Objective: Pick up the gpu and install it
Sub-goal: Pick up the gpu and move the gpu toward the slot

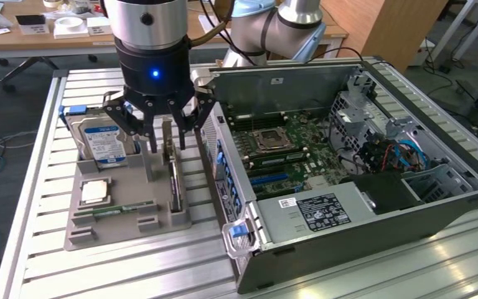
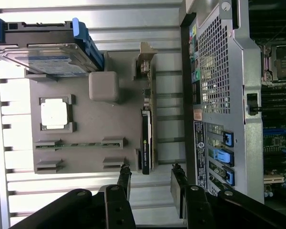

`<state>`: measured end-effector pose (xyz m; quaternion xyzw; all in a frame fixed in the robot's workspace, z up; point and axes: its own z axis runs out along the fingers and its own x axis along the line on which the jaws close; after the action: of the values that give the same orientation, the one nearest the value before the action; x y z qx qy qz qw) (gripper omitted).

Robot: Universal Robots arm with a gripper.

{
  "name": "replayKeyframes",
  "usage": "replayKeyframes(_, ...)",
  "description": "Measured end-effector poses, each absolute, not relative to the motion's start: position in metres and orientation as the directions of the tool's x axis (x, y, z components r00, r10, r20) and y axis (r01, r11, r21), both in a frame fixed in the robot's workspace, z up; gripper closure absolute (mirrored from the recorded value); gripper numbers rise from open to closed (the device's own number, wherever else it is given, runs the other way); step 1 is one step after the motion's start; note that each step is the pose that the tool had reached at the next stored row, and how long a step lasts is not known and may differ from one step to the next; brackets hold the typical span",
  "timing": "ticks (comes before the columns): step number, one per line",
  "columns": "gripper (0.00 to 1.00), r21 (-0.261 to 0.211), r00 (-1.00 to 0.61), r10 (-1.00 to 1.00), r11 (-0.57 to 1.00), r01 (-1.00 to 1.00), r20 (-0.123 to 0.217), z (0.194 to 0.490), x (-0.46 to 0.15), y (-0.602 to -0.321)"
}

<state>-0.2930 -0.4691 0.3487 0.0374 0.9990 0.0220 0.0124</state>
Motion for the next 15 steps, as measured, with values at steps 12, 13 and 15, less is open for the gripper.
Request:
replayKeyframes(12, 0.53, 0.045, -0.997, 0.075, 0.996, 0.074, -0.023, 0.3463, -0.2930, -0.4691)
replayKeyframes(13, 0.53, 0.045, -0.997, 0.075, 0.996, 0.074, -0.023, 0.3454, -0.2930, -0.4691)
replayKeyframes(15, 0.53, 0.045, -0.997, 0.075, 0.996, 0.074, -0.023, 0.3432, -0.2930, -0.4691)
